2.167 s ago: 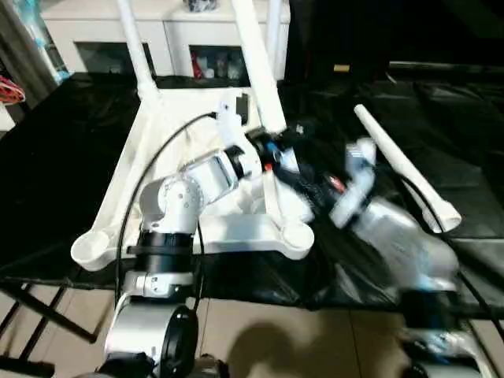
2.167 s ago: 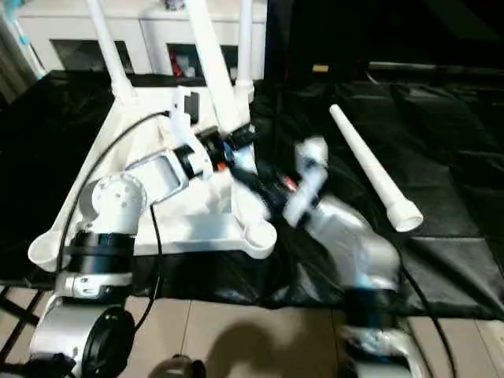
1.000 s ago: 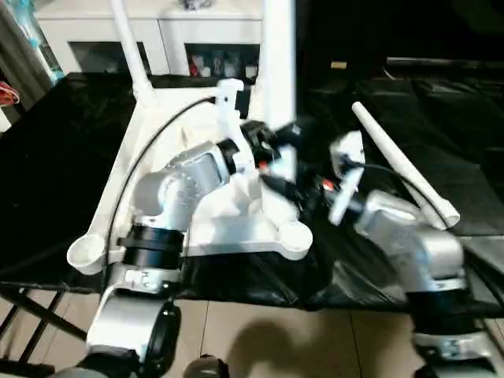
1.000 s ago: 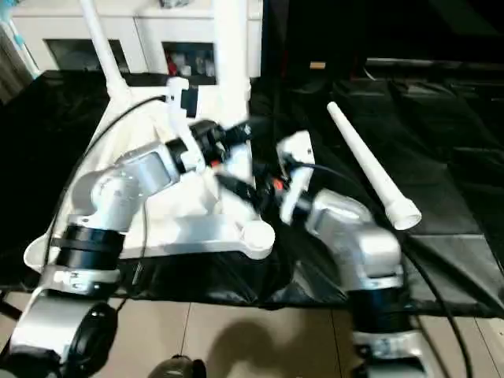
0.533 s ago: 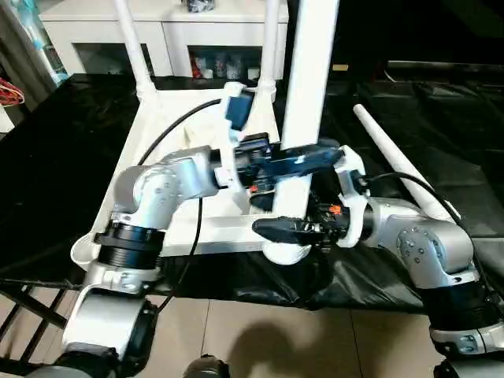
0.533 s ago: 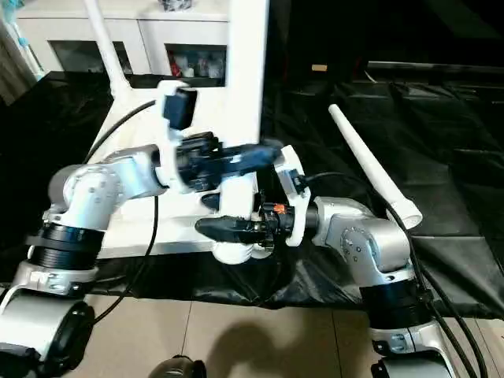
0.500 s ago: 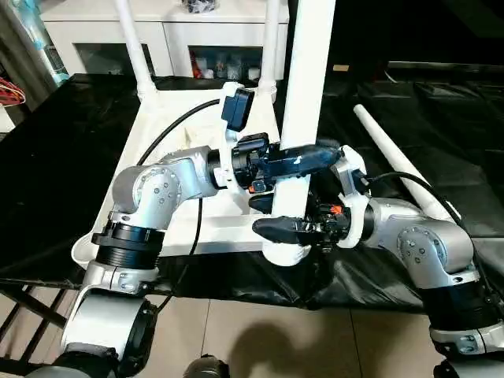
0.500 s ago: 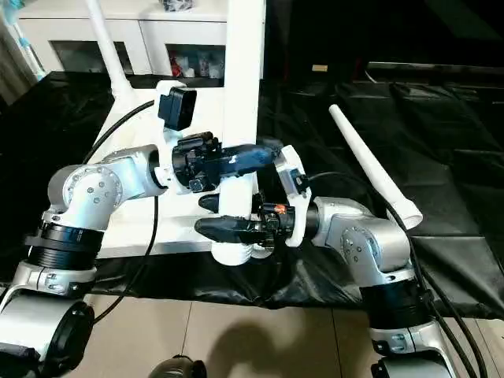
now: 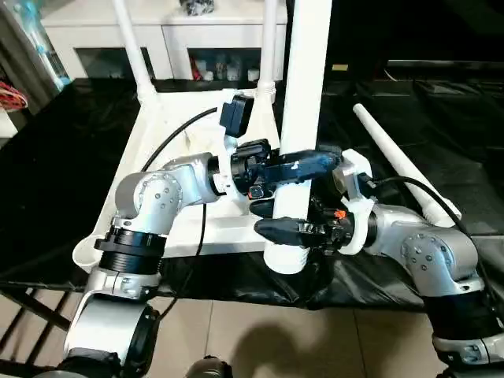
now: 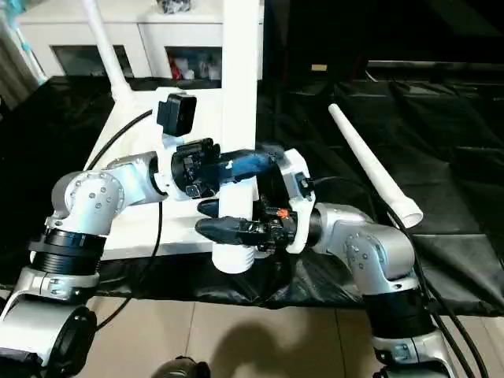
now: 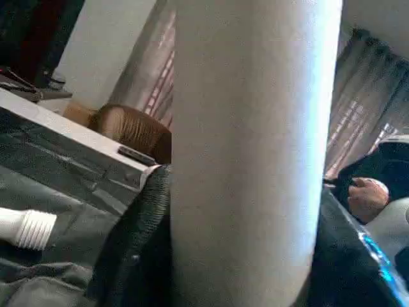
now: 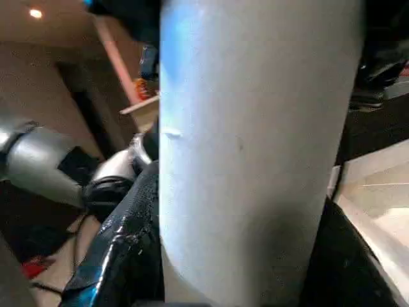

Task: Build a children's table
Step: Pick table leg

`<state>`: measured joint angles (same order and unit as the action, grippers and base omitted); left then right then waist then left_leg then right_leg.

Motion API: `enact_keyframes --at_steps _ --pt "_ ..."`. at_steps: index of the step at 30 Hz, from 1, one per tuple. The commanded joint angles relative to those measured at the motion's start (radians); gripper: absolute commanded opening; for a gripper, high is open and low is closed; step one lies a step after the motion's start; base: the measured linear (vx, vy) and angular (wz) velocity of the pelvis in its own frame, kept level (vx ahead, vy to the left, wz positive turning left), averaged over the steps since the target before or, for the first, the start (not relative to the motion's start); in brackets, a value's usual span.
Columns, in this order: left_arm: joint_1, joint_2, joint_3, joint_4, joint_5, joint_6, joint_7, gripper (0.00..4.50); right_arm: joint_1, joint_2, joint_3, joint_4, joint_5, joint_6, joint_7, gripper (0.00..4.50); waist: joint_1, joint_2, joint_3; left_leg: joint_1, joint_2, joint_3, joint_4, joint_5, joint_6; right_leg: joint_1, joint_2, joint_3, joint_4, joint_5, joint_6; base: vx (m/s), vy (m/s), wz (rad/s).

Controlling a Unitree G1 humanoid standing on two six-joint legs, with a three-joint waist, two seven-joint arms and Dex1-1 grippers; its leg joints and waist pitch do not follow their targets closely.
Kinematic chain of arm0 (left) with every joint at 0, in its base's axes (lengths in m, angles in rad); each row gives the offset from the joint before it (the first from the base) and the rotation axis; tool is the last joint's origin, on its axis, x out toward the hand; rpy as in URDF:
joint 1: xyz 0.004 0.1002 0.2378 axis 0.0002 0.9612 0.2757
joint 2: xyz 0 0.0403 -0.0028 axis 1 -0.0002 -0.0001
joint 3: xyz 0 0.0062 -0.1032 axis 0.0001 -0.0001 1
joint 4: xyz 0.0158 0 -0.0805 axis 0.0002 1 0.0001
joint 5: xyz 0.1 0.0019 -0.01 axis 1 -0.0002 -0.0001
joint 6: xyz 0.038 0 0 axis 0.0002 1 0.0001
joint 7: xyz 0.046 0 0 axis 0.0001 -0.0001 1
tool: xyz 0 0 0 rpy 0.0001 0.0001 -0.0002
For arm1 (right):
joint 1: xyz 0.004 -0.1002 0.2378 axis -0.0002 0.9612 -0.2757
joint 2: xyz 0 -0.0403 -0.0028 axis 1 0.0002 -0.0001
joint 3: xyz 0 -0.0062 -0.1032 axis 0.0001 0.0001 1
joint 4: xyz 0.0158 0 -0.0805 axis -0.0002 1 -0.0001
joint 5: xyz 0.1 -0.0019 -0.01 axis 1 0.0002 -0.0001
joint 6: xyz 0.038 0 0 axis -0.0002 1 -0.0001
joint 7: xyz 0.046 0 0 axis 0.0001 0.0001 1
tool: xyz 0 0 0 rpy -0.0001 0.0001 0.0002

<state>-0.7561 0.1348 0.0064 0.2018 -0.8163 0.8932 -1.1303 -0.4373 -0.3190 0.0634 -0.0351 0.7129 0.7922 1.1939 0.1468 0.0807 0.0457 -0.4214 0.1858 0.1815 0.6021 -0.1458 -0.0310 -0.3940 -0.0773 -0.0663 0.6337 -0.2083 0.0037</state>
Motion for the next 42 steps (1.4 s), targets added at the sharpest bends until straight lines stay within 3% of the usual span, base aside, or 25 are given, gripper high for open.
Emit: enact_keyframes --at_steps 1,4,8,11,14,15,16,19,23,24,25,27,29,33,34,36,40,42 --pt "-0.017 -0.016 0.006 -0.02 -0.034 0.002 0.007 2.85 0.009 0.01 0.006 -0.012 -0.011 -0.006 -0.04 2.0 0.0 -0.005 -0.076 0.037 0.04 -0.022 -0.059 -0.204 0.007 0.047 -0.068 0.039 -0.077 -0.102 -0.226 0.0 0.0 0.0" --pt "-0.013 -0.027 0.019 -0.028 -0.029 -0.018 0.031 3.09 0.02 0.024 0.005 -0.017 -0.01 -0.017 -0.066 2.0 -0.002 -0.002 -0.077 0.035 0.04 -0.023 -0.06 -0.195 0.013 0.045 -0.068 0.038 -0.078 -0.106 -0.218 0.0 0.0 0.0" --pt "-0.023 -0.053 0.029 0.003 0.058 -0.116 0.144 3.07 0.02 0.042 0.002 -0.016 -0.027 -0.036 -0.105 1.99 -0.004 -0.001 -0.076 0.036 0.042 -0.026 -0.063 -0.215 0.004 0.046 -0.068 0.038 -0.082 -0.119 -0.202 0.0 0.0 0.0" --pt "-0.043 -0.073 0.048 0.024 0.113 -0.161 0.255 3.07 0.012 0.057 -0.004 0.004 -0.079 -0.083 -0.168 1.99 -0.005 0.0 -0.077 0.036 0.042 -0.026 -0.064 -0.221 -0.009 0.045 -0.069 0.039 -0.082 -0.126 -0.187 0.0 0.0 0.0" --pt "-0.093 -0.095 0.081 0.083 0.182 -0.168 0.464 3.07 0.003 0.063 0.002 0.031 -0.146 -0.136 -0.24 1.98 -0.006 0.0 -0.078 0.038 0.04 -0.026 -0.063 -0.217 -0.015 0.043 -0.067 0.038 -0.081 -0.113 -0.187 0.0 0.0 0.0" --pt "-0.093 -0.095 0.081 0.083 0.182 -0.168 0.464 3.07 0.003 0.063 0.002 0.031 -0.146 -0.136 -0.24 1.98 -0.006 0.003 -0.079 0.037 0.041 -0.027 -0.062 -0.212 -0.017 0.046 -0.067 0.039 -0.08 -0.102 -0.184 0.0 0.0 0.0" --pt "-0.124 -0.104 0.099 0.132 0.257 -0.197 0.63 3.07 -0.005 0.067 0.008 0.042 -0.2 -0.171 -0.306 1.98 -0.008 0.002 -0.078 0.036 0.041 -0.028 -0.062 -0.201 -0.017 0.045 -0.066 0.039 -0.08 -0.08 -0.18 0.0 0.0 0.0" --pt "-0.131 -0.109 0.094 0.146 0.328 -0.271 0.719 3.07 -0.017 0.076 0.015 0.043 -0.263 -0.21 -0.385 1.98 -0.011 -0.003 -0.08 0.031 0.033 -0.027 -0.057 -0.169 -0.003 0.053 -0.066 0.038 -0.082 -0.065 -0.162 0.0 0.0 0.0" --pt "-0.132 -0.153 0.147 0.133 0.315 -0.282 0.823 2.68 -0.044 0.109 0.005 0.046 -0.307 -0.225 -0.488 1.98 -0.014 -0.001 -0.084 0.028 0.033 -0.024 -0.05 -0.12 0.027 0.05 -0.064 0.035 -0.074 0.002 -0.197 0.0 0.0 0.0" --pt "-0.13 -0.163 0.157 0.13 0.317 -0.29 0.849 2.59 -0.051 0.118 0.004 0.047 -0.317 -0.23 -0.51 1.98 -0.014 -0.015 -0.084 0.028 0.034 -0.022 -0.05 -0.12 0.035 0.051 -0.065 0.035 -0.077 -0.003 -0.198 0.0 0.0 0.0" --pt "-0.13 -0.163 0.157 0.13 0.317 -0.29 0.849 2.48 -0.051 0.118 0.004 0.047 -0.317 -0.23 -0.51 1.98 -0.012 -0.007 -0.083 0.029 0.034 -0.023 -0.05 -0.124 0.041 0.048 -0.065 0.036 -0.076 -0.023 -0.203 0.0 0.0 0.0" --pt "-0.128 -0.183 0.174 0.123 0.311 -0.297 0.889 2.35 -0.059 0.131 0.006 0.048 -0.331 -0.239 -0.54 1.98 -0.011 -0.004 -0.082 0.031 0.036 -0.023 -0.051 -0.136 0.043 0.046 -0.065 0.036 -0.079 -0.049 -0.199 0.0 0.0 0.0" --pt "-0.118 -0.213 0.186 0.102 0.298 -0.296 0.938 2.1 -0.066 0.153 0.008 0.048 -0.342 -0.243 -0.572 1.97 -0.011 -0.021 -0.078 0.03 0.038 -0.02 -0.054 -0.147 0.042 0.046 -0.066 0.038 -0.083 -0.093 -0.19 0.0 0.0 0.0" --pt "-0.105 -0.239 0.188 0.076 0.29 -0.297 0.969 1.97 -0.07 0.17 0.009 0.045 -0.348 -0.24 -0.593 1.96 -0.007 -0.026 -0.077 0.031 0.041 -0.021 -0.056 -0.138 0.042 0.043 -0.068 0.04 -0.082 -0.11 -0.181 0.0 0.0 0.0" --pt "-0.095 -0.253 0.187 0.06 0.28 -0.298 0.975 1.97 -0.074 0.18 0.011 0.041 -0.347 -0.233 -0.6 1.96 -0.01 -0.039 -0.076 0.031 0.04 -0.019 -0.057 -0.142 0.041 0.043 -0.067 0.041 -0.084 -0.113 -0.173 0.0 0.0 0.0" --pt "-0.093 -0.256 0.189 0.059 0.271 -0.296 0.97 1.95 -0.077 0.183 0.011 0.041 -0.345 -0.23 -0.601 1.96 -0.008 -0.033 -0.076 0.03 0.04 -0.02 -0.057 -0.139 0.039 0.042 -0.068 0.04 -0.084 -0.12 -0.167 0.0 0.0 0.0" --pt "-0.092 -0.252 0.198 0.061 0.253 -0.3 0.944 1.95 -0.09 0.176 -0.009 0.051 -0.323 -0.214 -0.591 1.95 -0.009 -0.045 -0.075 0.031 0.04 -0.019 -0.059 -0.139 0.032 0.041 -0.067 0.042 -0.083 -0.104 -0.162 0.0 0.0 0.0" --pt "-0.091 -0.243 0.197 0.06 0.242 -0.294 0.916 1.95 -0.095 0.166 -0.028 0.064 -0.298 -0.199 -0.566 1.95 -0.008 -0.042 -0.075 0.031 0.04 -0.019 -0.058 -0.139 0.03 0.041 -0.067 0.042 -0.082 -0.101 -0.163 0.0 0.0 0.0"
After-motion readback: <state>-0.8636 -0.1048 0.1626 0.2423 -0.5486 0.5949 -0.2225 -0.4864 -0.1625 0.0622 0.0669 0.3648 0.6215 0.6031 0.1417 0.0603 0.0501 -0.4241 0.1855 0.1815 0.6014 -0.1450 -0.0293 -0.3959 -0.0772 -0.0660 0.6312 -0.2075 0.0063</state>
